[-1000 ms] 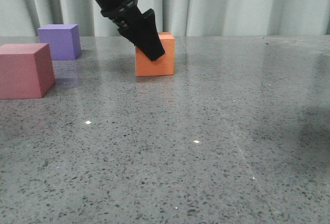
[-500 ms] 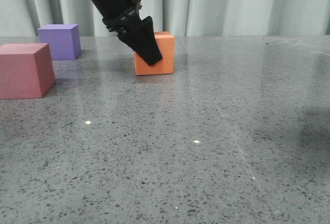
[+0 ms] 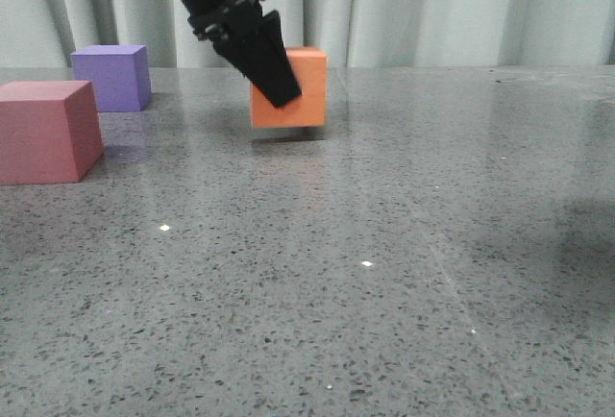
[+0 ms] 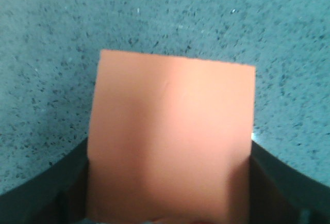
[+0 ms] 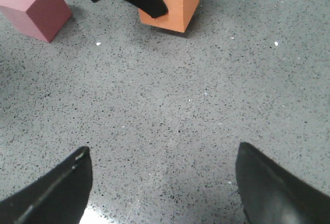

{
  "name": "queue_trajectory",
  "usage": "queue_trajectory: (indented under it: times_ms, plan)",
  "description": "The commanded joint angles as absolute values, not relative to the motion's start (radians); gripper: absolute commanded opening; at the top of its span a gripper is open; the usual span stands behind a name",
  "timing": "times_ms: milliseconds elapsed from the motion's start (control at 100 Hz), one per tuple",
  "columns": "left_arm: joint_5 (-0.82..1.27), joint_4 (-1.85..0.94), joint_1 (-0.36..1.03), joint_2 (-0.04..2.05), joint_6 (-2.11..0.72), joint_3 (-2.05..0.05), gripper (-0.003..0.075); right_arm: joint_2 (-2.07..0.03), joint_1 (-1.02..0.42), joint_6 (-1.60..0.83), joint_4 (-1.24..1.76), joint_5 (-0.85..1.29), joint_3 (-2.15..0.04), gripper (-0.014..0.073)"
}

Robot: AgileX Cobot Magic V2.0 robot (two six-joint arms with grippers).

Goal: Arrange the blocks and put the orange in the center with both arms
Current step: 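Lift the orange cube and carry it toward the purple cube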

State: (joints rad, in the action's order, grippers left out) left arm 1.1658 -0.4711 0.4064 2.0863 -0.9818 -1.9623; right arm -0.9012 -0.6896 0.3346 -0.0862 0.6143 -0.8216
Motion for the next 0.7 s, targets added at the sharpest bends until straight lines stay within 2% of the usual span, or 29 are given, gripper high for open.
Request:
queue_trajectory:
  times_ms: [0,340,690]
  plan:
    - [1.185,-0.509,0.413,2.025,-0.889,-2.032,0.0209,-0.888,-0.688,0.325,-0.094,0.537,-0.846,0.0569]
    - [1.258,-0.259,0.378,2.01,-0.241,-2.195,0.0208,-0.888,-0.688,0.325,-0.093,0.524,-0.846,0.0569]
    - [1.258,0.015,0.358,1.885,0.176,-2.195,0.0208,-0.888,-0.688,0.325,-0.093,0.512,-0.846,0.0569]
